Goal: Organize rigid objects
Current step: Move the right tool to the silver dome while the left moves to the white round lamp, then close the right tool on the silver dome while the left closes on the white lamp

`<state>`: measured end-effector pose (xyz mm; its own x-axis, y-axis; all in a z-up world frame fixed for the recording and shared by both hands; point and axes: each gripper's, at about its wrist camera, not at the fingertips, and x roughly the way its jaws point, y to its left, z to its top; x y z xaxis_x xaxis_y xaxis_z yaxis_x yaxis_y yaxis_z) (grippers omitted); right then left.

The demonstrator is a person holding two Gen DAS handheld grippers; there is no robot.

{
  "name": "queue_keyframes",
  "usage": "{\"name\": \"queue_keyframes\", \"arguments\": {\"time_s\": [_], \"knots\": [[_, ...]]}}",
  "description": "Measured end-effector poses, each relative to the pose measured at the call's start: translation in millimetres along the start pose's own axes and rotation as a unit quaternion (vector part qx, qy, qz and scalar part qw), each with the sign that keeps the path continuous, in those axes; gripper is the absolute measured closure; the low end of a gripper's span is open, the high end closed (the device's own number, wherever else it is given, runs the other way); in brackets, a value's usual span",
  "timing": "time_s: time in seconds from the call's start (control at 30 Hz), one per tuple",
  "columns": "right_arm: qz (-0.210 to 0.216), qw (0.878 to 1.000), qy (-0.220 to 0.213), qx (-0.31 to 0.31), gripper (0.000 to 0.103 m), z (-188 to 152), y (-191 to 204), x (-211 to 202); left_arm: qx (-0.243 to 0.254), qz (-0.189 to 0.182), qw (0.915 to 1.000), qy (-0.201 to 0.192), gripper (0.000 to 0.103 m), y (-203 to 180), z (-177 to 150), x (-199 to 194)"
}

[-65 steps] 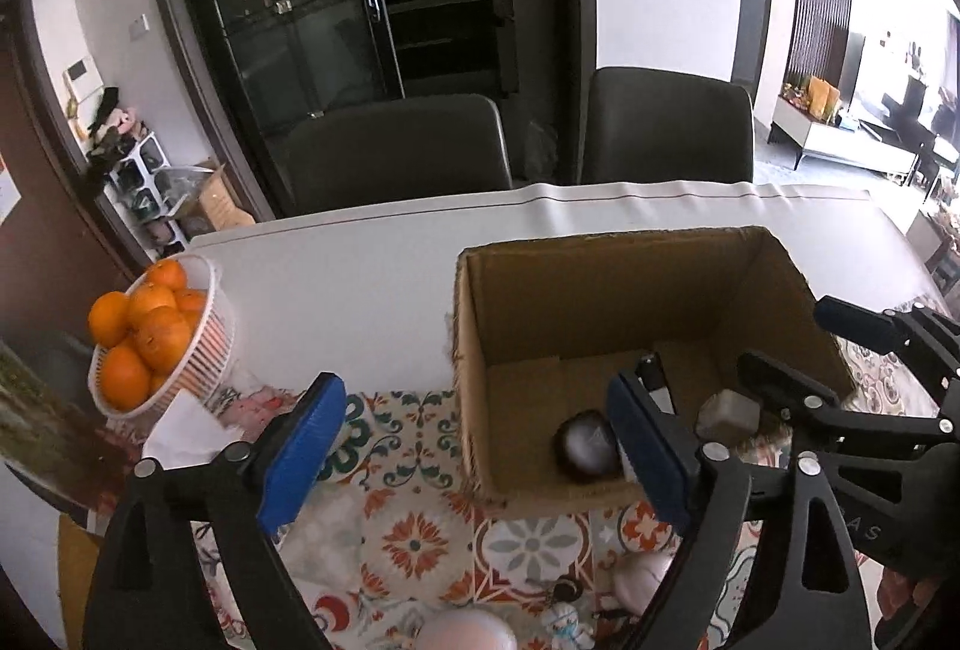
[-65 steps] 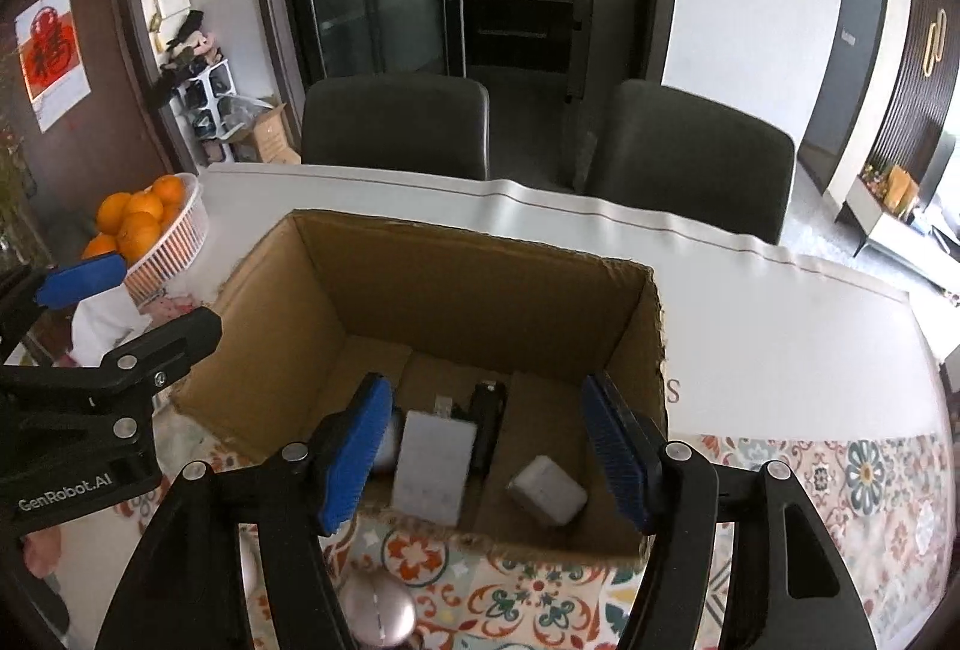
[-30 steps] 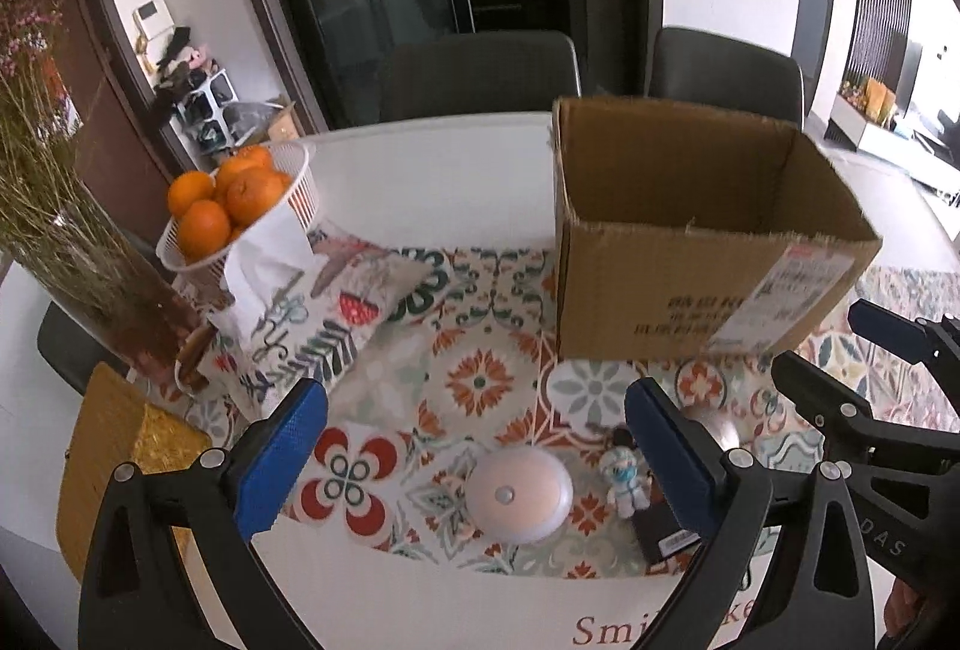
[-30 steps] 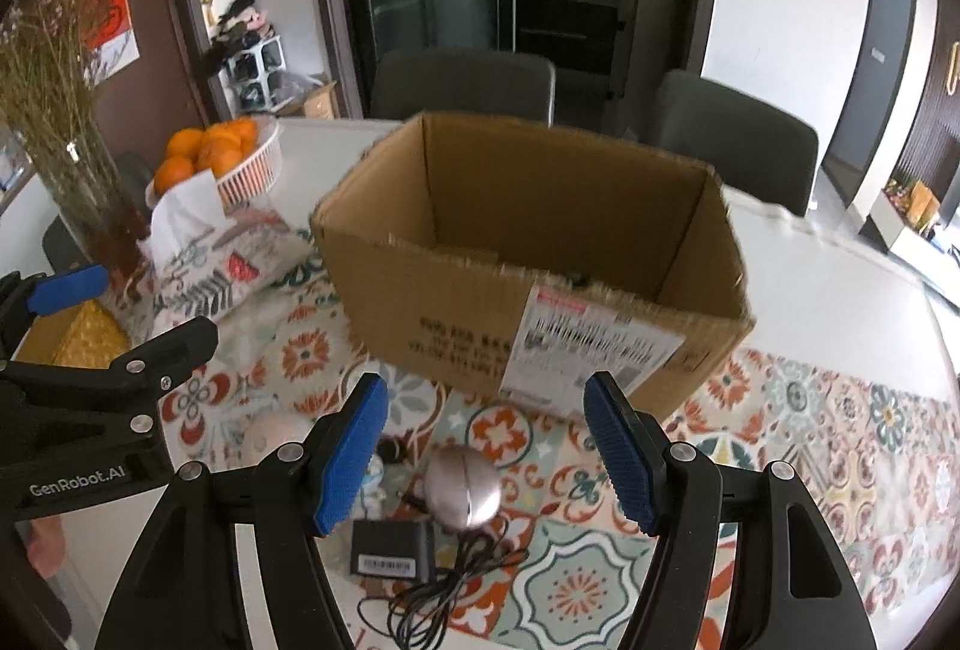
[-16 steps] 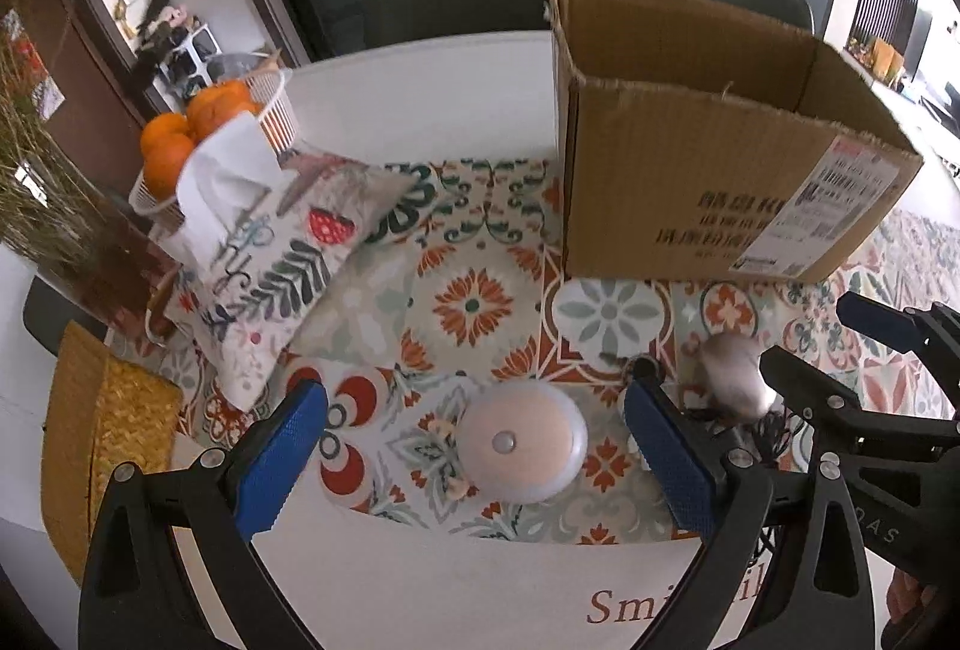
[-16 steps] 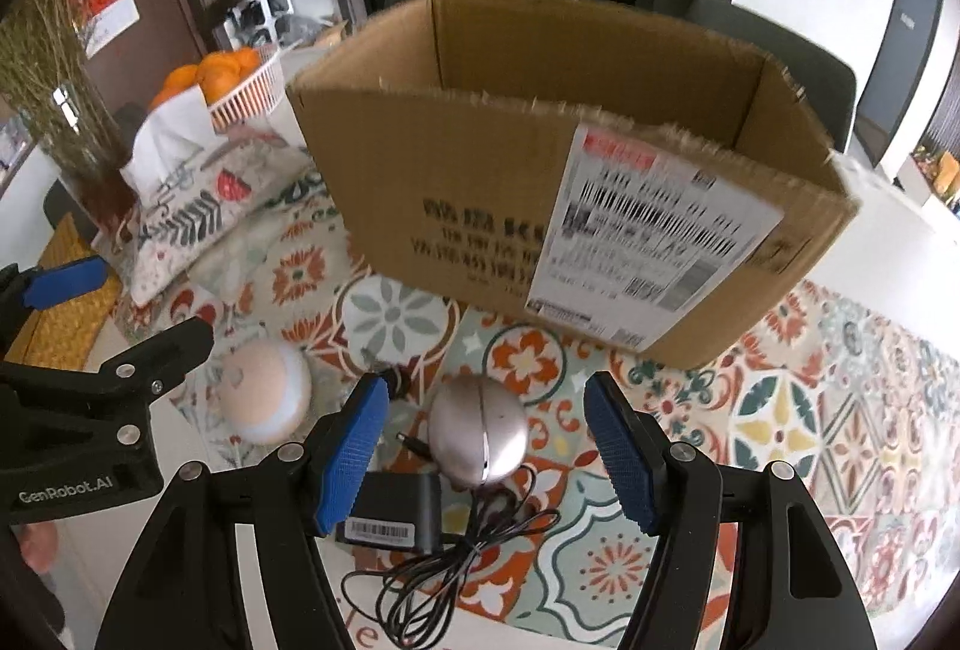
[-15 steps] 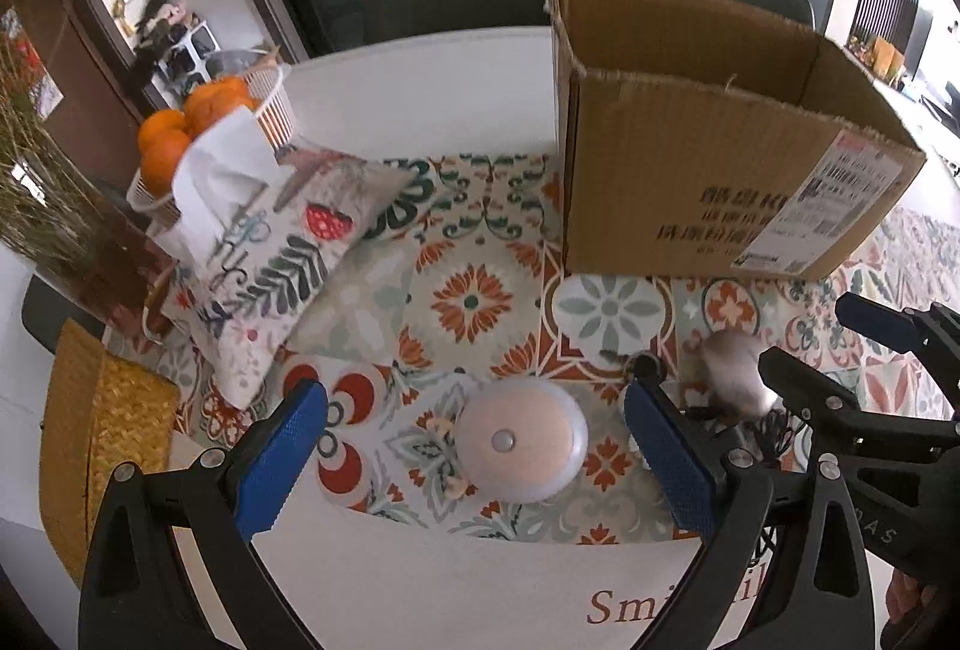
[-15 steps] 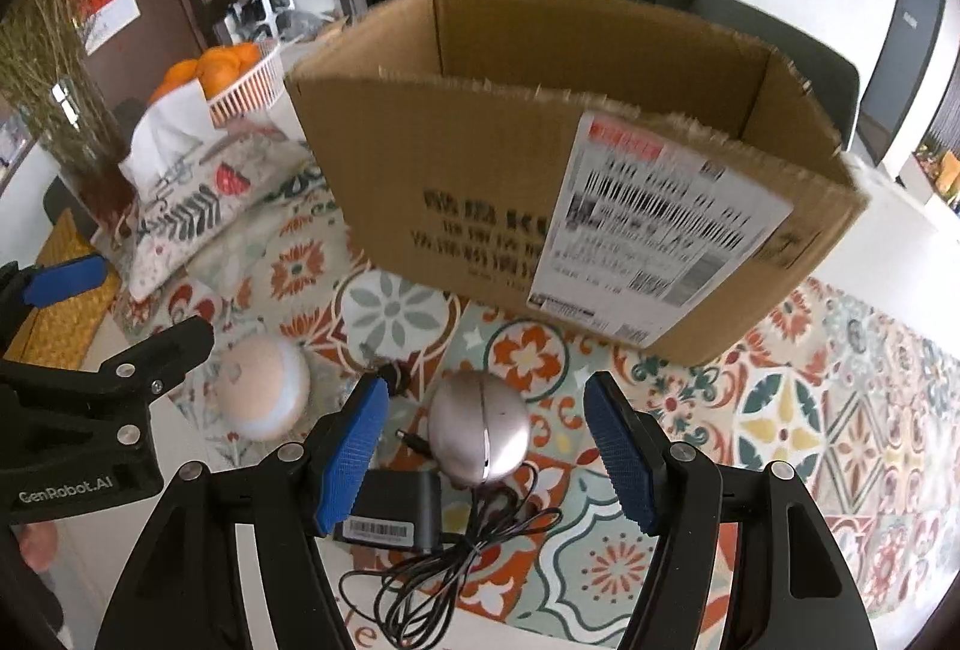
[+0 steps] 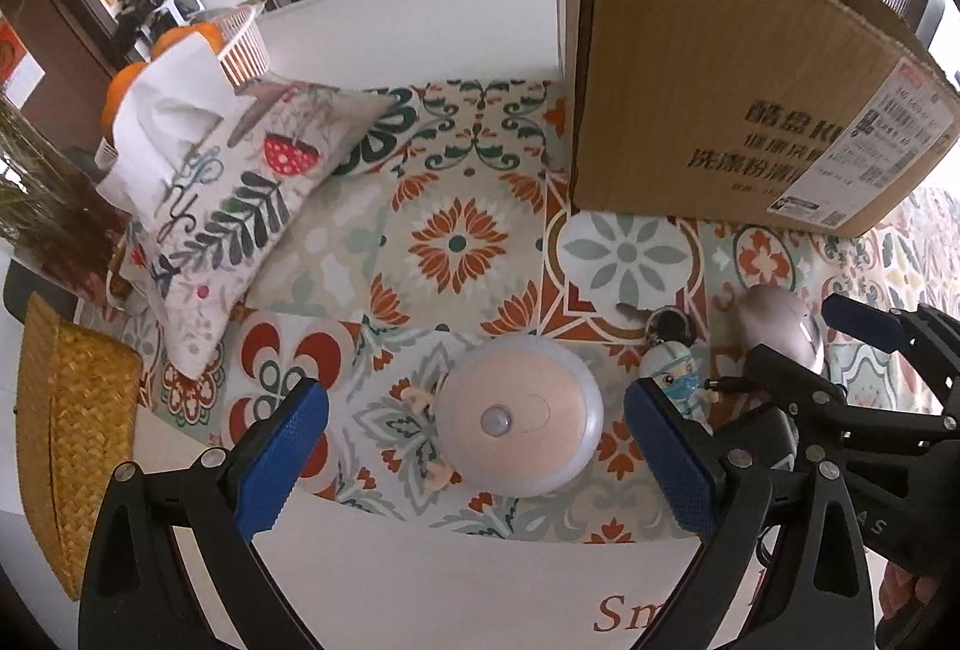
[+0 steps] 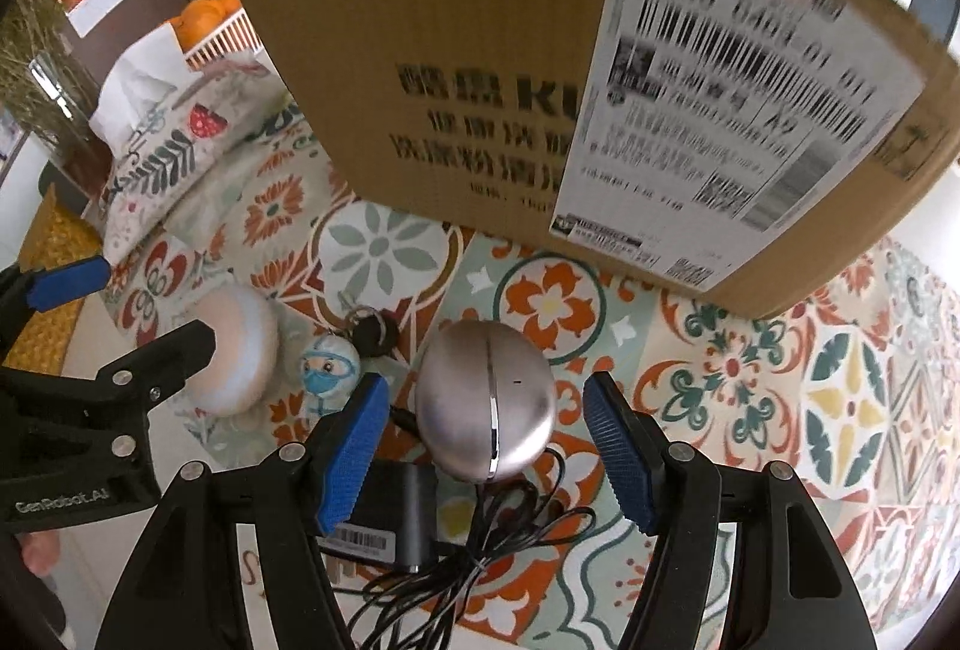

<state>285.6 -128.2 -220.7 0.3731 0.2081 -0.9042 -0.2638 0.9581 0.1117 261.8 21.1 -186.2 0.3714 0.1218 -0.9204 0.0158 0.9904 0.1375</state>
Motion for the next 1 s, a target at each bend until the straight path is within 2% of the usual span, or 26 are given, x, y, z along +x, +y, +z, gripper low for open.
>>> {"name": "queue_keyframes", "arguments": {"time_s": [0.37,0.57,0.87,1.0], "knots": [[0.006,1.000,0.017,0.009,0.049,1,-2,22,-0.006,-0.007,0.9998,0.017,0.003,2,-2,16],[0.004,1.000,0.014,0.010,0.049,3,1,26,-0.007,-0.012,0.9998,0.018,0.003,4,-2,18],[-0.020,1.000,-0.020,0.013,0.049,0,6,-6,-0.013,-0.051,0.9986,-0.001,0.004,10,-11,2],[-0.025,0.999,-0.031,0.003,0.049,-2,13,-17,-0.016,-0.071,0.9973,0.006,0.004,9,-13,3]]}}
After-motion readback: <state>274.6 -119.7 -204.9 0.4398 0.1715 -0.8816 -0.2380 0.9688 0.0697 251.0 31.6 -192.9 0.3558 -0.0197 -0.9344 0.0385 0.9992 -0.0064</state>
